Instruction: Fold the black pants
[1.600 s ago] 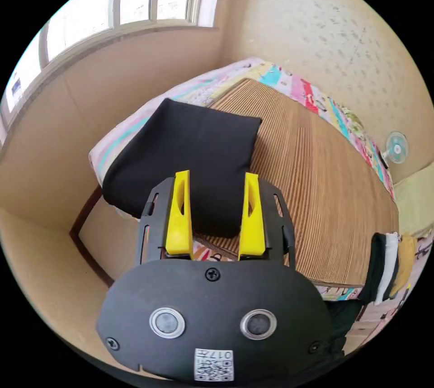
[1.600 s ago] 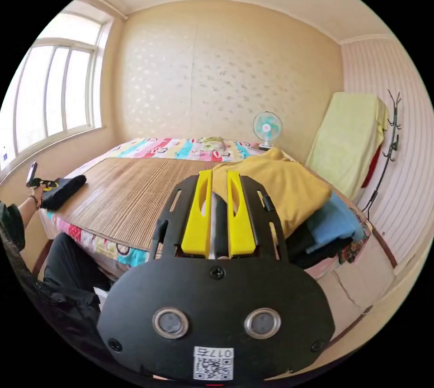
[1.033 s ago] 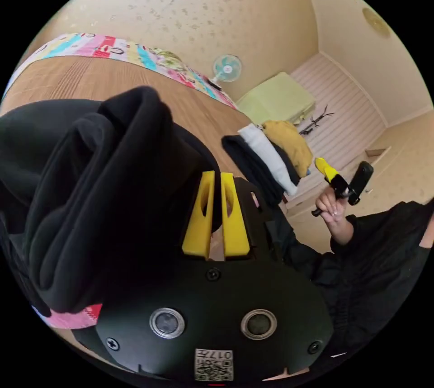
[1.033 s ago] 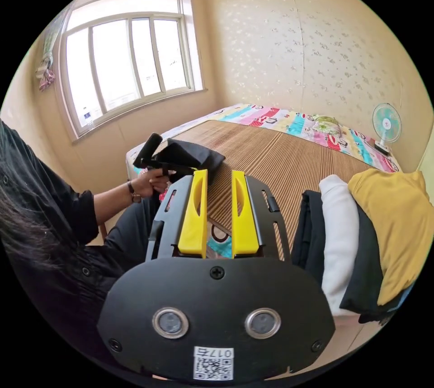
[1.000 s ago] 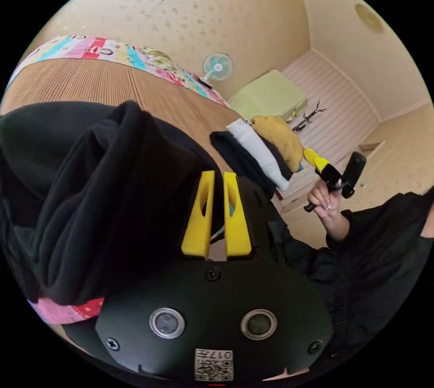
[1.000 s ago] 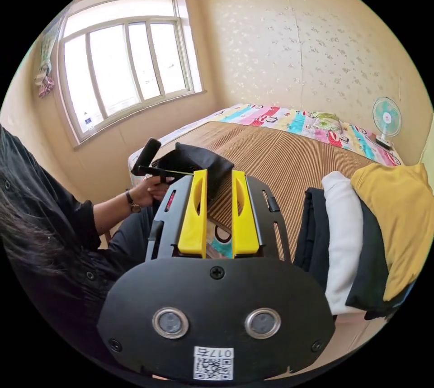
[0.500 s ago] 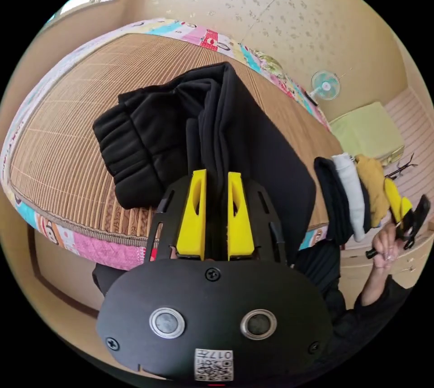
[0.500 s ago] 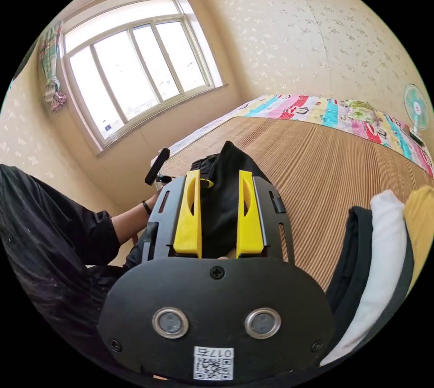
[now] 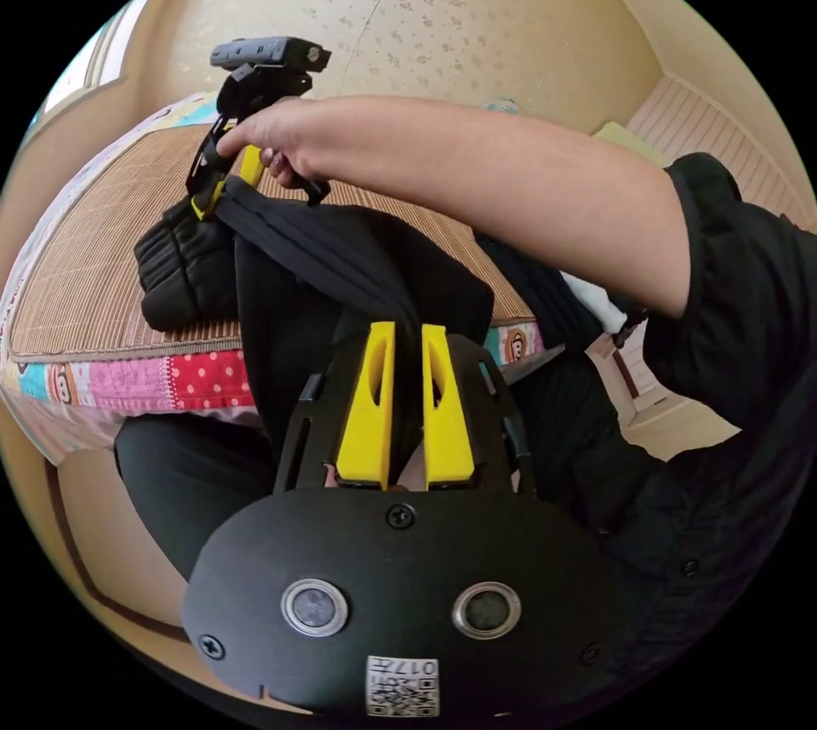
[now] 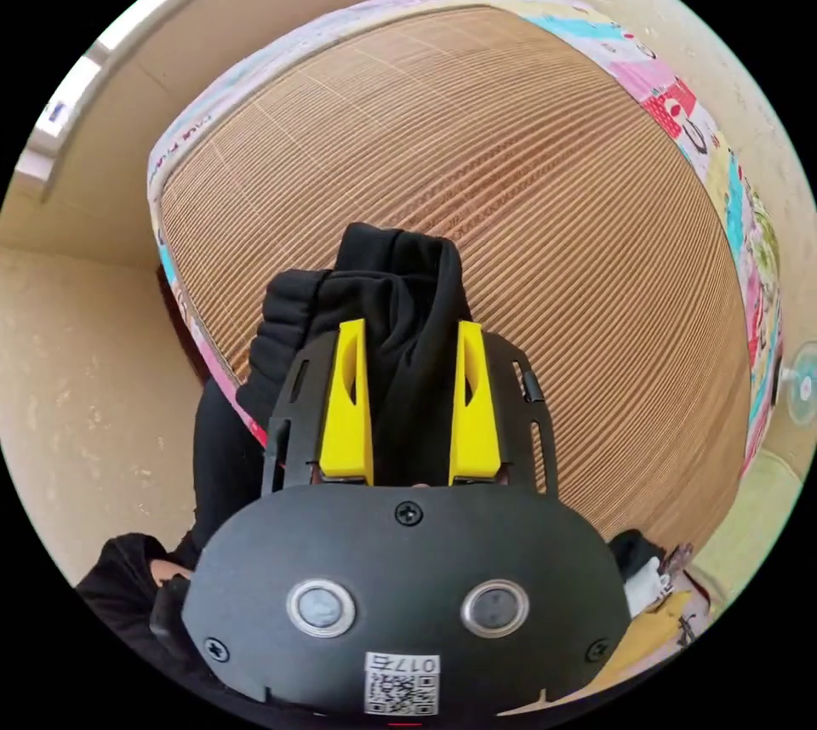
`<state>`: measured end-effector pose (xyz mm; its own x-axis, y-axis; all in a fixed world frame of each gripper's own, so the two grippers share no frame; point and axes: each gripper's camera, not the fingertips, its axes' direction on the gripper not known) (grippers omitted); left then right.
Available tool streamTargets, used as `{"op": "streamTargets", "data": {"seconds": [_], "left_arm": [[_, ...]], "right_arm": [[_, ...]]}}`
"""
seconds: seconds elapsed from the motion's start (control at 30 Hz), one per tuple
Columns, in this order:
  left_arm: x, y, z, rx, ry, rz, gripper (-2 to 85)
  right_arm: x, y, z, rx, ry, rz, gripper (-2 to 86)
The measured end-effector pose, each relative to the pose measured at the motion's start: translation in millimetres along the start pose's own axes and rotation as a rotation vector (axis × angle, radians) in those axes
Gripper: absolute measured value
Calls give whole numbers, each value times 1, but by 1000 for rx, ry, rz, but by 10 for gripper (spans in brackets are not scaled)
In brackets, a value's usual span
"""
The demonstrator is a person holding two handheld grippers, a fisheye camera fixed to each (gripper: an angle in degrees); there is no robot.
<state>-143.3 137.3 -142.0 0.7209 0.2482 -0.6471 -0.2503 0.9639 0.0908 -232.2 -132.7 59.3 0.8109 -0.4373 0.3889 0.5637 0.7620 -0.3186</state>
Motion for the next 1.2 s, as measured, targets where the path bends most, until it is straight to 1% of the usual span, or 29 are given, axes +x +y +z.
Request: {"op": "streamTargets", "data": {"seconds": [0.07, 0.1, 0.13, 0.17, 0.2, 0.23, 0.27, 0.3, 0.43, 0.47, 0.53, 0.57, 0.6, 0.63, 0.67, 0.73, 0.8, 0.83, 0.9, 0.97, 1.0, 1.03, 1.1, 1.13, 1.17, 1.2], "left_arm": [[-16, 7, -15, 30, 44, -36, 62], [-33, 10, -28, 77, 94, -109, 67], [-43, 12, -35, 104, 111, -155, 71], [-63, 14, -48, 163, 142, -240, 83], [-82, 12, -57, 217, 175, -310, 97], [-92, 11, -61, 242, 191, -341, 105], [-109, 4, -64, 275, 208, -382, 120], [-122, -6, -62, 273, 200, -403, 134], [-142, -42, -29, 177, 243, -400, 166], [-148, -46, -14, 156, 292, -436, 176], [-158, -39, 3, 175, 413, -542, 182], [-163, -31, 12, 195, 503, -591, 182], [-165, -21, 18, 201, 529, -638, 182], [-165, -16, 19, 204, 522, -662, 181], [-163, -8, 18, 224, 503, -679, 181], [-155, -3, 7, 300, 504, -613, 179], [-142, -5, -13, 416, 553, -467, 140], [-140, -7, -18, 422, 549, -455, 120], [-132, -13, -41, 444, 555, -343, 52], [-123, -17, -71, 460, 570, -303, 48], [-111, -17, -101, 479, 590, -329, 46], [-101, -17, -122, 505, 569, -311, 44], [-46, -12, -210, 656, 439, 5, 43], [-34, -9, -230, 697, 390, 67, 43], [-16, -6, -265, 767, 304, 149, 43], [-10, -7, -292, 817, 241, 151, 44]], "right_arm": [[23, 26, -10, 115, -101, 55, 113], [40, 48, -21, 196, -193, 69, 94], [50, 60, -27, 234, -245, 72, 88], [69, 82, -36, 292, -370, 74, 76], [88, 103, -43, 328, -493, 74, 71], [96, 113, -46, 341, -549, 71, 69], [110, 133, -53, 362, -650, 50, 67], [120, 152, -58, 376, -727, 18, 66], [139, 191, -57, 366, -877, -51, 63], [146, 198, -50, 362, -904, -34, 62], [163, 207, -33, 360, -938, 40, 63], [172, 209, -17, 304, -941, 42, 63], [176, 209, -1, 213, -931, 64, 59], [178, 212, 4, 187, -921, 79, 54], [179, 223, 3, 217, -930, 82, 47], [179, 239, -11, 286, -977, 47, 41], [181, 260, -34, 369, -1006, 7, 35], [184, 266, -40, 398, -1024, -4, 34], [201, 297, -68, 520, -1129, -29, 32], [210, 323, -96, 607, -1129, -78, 30], [214, 344, -120, 675, -1144, -139, 30], [216, 355, -133, 718, -1162, -174, 29], [231, 409, -189, 955, -1267, -271, 28], [236, 423, -203, 1020, -1273, -272, 28], [246, 452, -236, 1141, -1219, -273, 27], [253, 476, -269, 1226, -1079, -265, 27]]}}
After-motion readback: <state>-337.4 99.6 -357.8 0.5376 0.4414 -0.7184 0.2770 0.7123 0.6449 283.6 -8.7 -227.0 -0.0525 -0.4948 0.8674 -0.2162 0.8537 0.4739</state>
